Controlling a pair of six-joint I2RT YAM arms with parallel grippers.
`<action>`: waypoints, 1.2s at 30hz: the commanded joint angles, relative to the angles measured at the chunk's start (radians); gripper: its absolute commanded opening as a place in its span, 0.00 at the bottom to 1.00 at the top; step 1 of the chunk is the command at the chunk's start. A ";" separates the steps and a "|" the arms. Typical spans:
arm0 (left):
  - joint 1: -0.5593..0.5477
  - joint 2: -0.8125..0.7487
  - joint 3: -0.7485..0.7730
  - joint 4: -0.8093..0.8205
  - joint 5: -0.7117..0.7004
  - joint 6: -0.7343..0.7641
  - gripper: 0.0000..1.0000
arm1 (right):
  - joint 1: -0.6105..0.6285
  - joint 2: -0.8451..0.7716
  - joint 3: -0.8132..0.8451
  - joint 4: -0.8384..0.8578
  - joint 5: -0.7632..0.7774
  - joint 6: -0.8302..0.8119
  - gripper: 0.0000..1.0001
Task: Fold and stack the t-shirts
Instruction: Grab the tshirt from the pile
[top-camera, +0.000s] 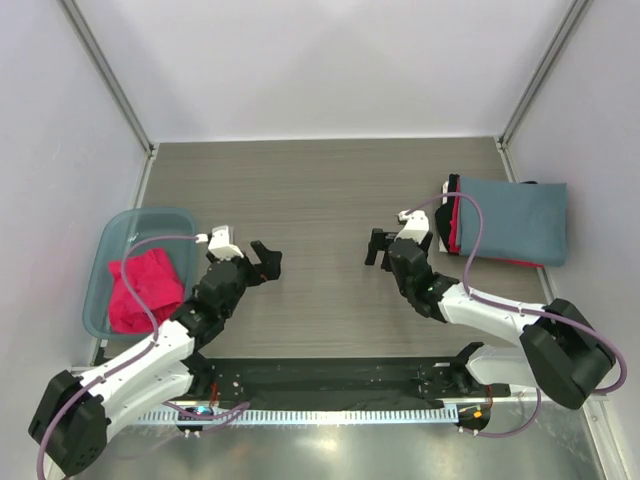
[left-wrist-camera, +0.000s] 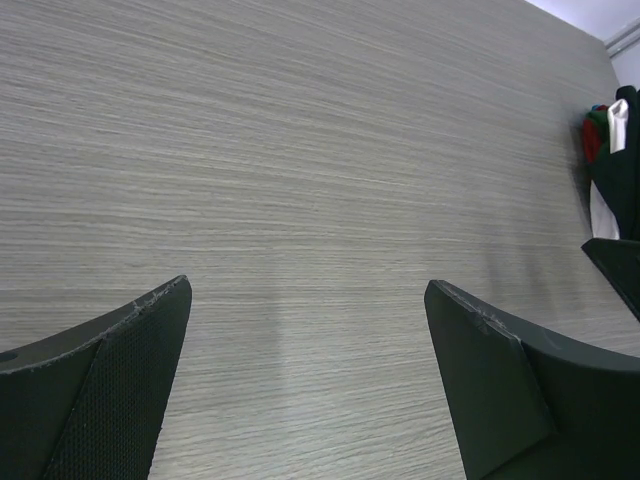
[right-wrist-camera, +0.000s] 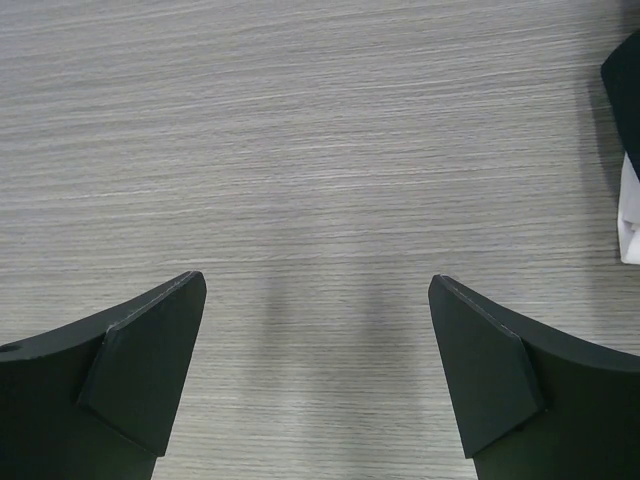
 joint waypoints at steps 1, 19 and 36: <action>-0.001 0.016 0.018 0.048 -0.012 0.030 1.00 | 0.002 -0.029 0.031 0.033 0.076 0.031 1.00; 0.001 -0.155 0.216 -0.588 -0.336 -0.180 0.87 | 0.002 -0.069 -0.030 0.091 0.031 0.076 1.00; 0.955 0.130 0.641 -1.208 -0.064 -0.286 0.77 | 0.002 -0.057 -0.036 0.100 0.003 0.071 1.00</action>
